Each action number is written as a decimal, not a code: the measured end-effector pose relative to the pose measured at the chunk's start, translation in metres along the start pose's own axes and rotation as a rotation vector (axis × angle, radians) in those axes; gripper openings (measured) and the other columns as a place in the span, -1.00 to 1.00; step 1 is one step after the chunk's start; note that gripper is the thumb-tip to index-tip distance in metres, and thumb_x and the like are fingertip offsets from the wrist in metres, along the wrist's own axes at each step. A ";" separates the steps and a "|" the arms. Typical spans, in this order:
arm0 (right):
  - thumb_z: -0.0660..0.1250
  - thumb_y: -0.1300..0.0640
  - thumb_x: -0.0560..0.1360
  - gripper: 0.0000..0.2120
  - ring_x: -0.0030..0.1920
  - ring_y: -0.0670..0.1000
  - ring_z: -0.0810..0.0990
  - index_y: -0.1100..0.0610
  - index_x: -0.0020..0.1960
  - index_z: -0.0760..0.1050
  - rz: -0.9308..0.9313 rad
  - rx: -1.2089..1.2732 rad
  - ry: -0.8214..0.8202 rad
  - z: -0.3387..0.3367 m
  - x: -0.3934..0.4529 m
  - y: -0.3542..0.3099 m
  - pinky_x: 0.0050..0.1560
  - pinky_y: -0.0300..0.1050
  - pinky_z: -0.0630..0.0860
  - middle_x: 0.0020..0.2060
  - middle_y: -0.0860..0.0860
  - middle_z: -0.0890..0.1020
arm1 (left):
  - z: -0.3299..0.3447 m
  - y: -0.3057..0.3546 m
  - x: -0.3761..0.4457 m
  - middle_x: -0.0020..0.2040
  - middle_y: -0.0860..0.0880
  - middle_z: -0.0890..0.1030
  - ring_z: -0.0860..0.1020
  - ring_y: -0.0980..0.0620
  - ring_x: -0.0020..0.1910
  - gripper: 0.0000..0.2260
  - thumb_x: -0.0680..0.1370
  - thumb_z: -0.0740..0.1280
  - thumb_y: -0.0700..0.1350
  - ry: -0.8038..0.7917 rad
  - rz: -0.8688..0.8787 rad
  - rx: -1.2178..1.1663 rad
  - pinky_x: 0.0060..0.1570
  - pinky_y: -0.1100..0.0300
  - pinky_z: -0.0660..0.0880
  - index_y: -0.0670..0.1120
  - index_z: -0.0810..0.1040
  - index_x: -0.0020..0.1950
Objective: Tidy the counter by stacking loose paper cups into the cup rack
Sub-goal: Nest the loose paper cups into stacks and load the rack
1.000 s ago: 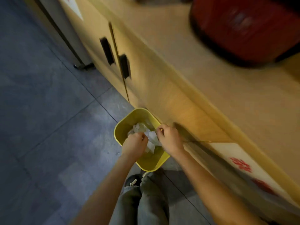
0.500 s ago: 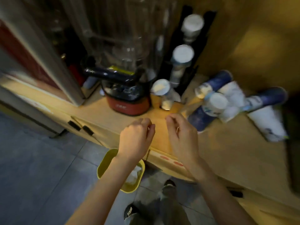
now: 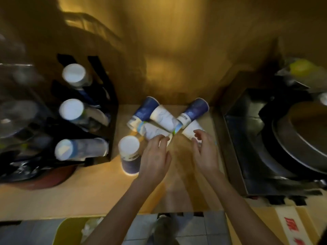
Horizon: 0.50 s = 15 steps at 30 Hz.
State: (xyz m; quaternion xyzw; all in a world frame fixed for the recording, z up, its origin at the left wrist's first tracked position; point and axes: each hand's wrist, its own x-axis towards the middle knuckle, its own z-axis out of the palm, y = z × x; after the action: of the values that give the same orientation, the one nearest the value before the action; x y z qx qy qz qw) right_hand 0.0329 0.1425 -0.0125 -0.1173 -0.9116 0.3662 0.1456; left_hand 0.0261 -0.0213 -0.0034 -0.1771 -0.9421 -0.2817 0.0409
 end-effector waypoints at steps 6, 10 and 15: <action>0.27 0.17 0.49 -0.47 0.39 0.14 0.30 0.19 0.42 0.21 0.122 -0.164 -0.185 0.000 0.034 0.058 0.40 0.03 0.25 0.37 0.16 0.38 | 0.041 -0.015 0.040 0.54 -0.17 0.04 0.00 -0.14 0.52 -0.33 0.43 0.24 -0.36 -0.265 -0.119 0.181 0.46 -0.09 0.13 -0.12 0.05 0.48; 0.29 0.05 0.48 -0.29 0.51 0.17 0.04 0.17 0.49 0.00 0.116 -0.342 -0.295 0.013 0.050 0.084 0.48 0.01 -0.01 0.51 0.20 0.07 | 0.054 -0.028 0.057 0.56 -0.10 -0.14 -0.16 -0.10 0.53 -0.25 0.48 0.22 -0.35 -0.404 -0.097 0.428 0.50 -0.08 -0.09 -0.06 -0.16 0.50; 0.26 0.08 0.45 -0.22 0.52 0.18 -0.05 0.12 0.51 -0.12 0.147 -0.412 -0.388 0.032 0.054 0.099 0.49 0.12 -0.04 0.52 0.17 0.00 | 0.063 -0.033 0.069 0.55 -0.11 -0.18 -0.20 -0.10 0.52 -0.18 0.47 0.28 -0.30 -0.506 -0.017 0.607 0.47 -0.10 -0.15 -0.06 -0.26 0.49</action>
State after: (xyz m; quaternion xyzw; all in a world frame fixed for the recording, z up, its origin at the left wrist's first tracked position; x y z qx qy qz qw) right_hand -0.0183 0.2094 -0.0940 -0.1380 -0.9665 0.1986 -0.0855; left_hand -0.0486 0.0086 -0.0610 -0.2128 -0.9644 0.0620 -0.1445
